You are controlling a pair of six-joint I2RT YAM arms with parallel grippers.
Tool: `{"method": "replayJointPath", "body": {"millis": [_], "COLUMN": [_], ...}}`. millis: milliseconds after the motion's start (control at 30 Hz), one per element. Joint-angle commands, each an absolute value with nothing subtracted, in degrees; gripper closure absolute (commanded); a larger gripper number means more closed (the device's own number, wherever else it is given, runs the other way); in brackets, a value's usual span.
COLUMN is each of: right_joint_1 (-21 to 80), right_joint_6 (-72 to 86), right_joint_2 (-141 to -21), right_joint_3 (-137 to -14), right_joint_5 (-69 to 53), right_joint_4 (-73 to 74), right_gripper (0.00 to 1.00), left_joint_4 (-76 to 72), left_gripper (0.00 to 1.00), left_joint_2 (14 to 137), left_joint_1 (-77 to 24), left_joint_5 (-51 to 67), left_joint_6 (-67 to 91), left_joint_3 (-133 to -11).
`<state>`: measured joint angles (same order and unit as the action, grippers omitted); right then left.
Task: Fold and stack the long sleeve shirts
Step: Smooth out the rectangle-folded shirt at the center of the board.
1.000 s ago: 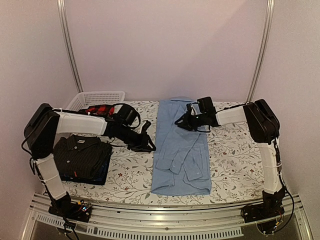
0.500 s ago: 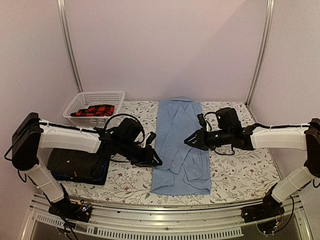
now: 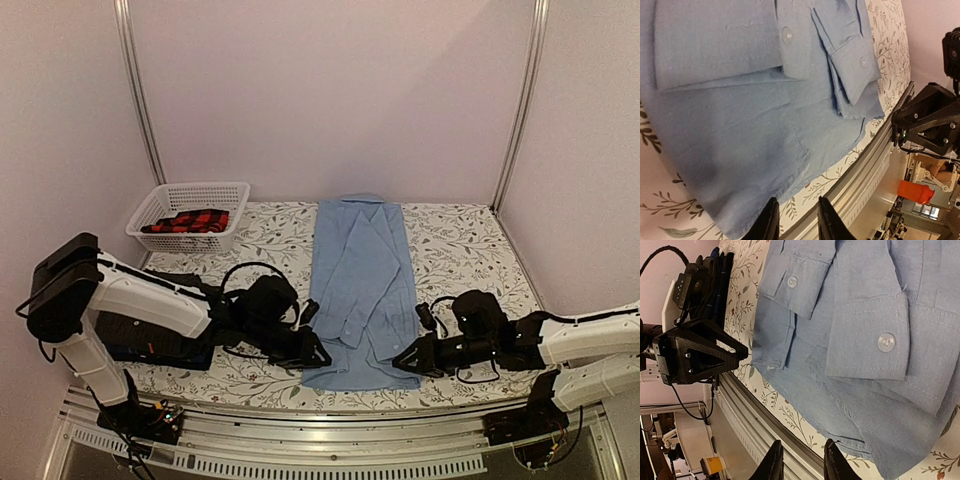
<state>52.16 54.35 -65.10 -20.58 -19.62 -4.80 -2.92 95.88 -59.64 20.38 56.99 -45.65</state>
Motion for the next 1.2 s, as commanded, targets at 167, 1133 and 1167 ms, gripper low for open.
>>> {"method": "replayJointPath", "body": {"millis": [167,1133,1167], "right_joint_1": [54.2,49.8,48.6], "right_joint_6": [59.7,52.3,51.5], "right_joint_2": [-60.8,-55.9,-56.7], "right_joint_3": [-13.7,-25.0,-25.4], "right_joint_5": [-15.2,-8.9,-9.1], "right_joint_4": [-6.2,18.2,18.2], "right_gripper": [0.73,0.6,0.59], "left_joint_4": [-7.3,6.5,6.3], "left_gripper": [0.74,0.67,0.67], "left_joint_2": [98.7,88.0,88.5], "left_joint_1": [-61.6,-58.9,-57.7], "left_joint_5": [18.5,12.6,13.0], "left_joint_6": [60.0,59.0,58.3], "left_joint_3": [-43.1,-45.4,-45.6]}}
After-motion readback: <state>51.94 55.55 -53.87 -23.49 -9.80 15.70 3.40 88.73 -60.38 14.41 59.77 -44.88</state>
